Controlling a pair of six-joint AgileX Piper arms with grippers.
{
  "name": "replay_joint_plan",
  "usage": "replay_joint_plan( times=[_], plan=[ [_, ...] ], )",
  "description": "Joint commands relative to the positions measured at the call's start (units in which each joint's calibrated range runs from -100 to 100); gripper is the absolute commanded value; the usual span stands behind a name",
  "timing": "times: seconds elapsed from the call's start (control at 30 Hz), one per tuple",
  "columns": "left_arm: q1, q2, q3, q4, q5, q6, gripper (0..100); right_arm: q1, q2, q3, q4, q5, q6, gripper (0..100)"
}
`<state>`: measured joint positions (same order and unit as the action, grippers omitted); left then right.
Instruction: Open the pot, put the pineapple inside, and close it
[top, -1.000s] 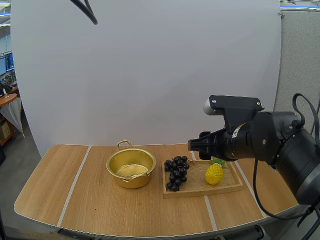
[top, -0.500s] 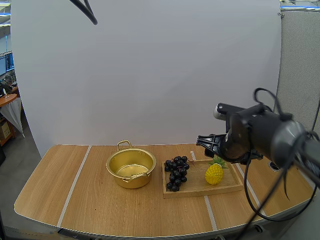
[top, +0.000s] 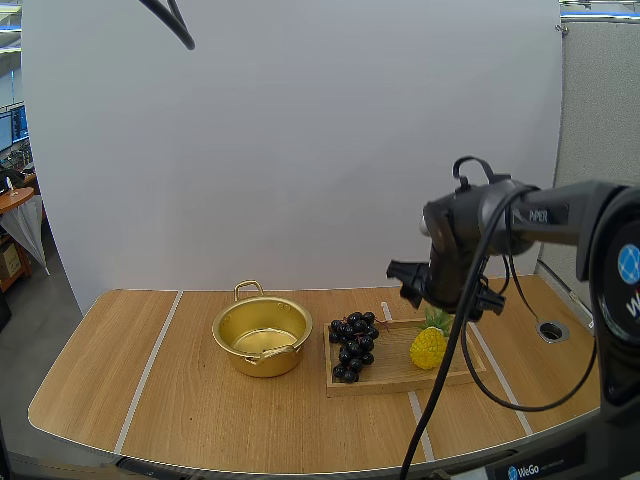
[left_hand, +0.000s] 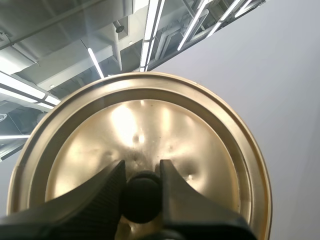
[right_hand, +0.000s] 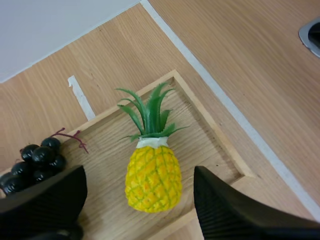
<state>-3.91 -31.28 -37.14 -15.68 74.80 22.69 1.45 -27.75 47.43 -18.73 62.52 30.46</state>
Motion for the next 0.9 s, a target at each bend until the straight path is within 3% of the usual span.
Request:
replay_joint_plan(
  times=[0.0, 0.87],
  plan=[
    [-0.20, -0.1, -0.4, 0.4, -1.5, -0.6, 0, -0.2, 2.6, -3.1, 3.2, 4.8, 1.2, 100],
    [-0.20, -0.1, -0.4, 0.4, -1.5, -0.6, 0, -0.2, 14.6, -4.3, 0.0, 4.8, 7.6, 100]
  ],
)
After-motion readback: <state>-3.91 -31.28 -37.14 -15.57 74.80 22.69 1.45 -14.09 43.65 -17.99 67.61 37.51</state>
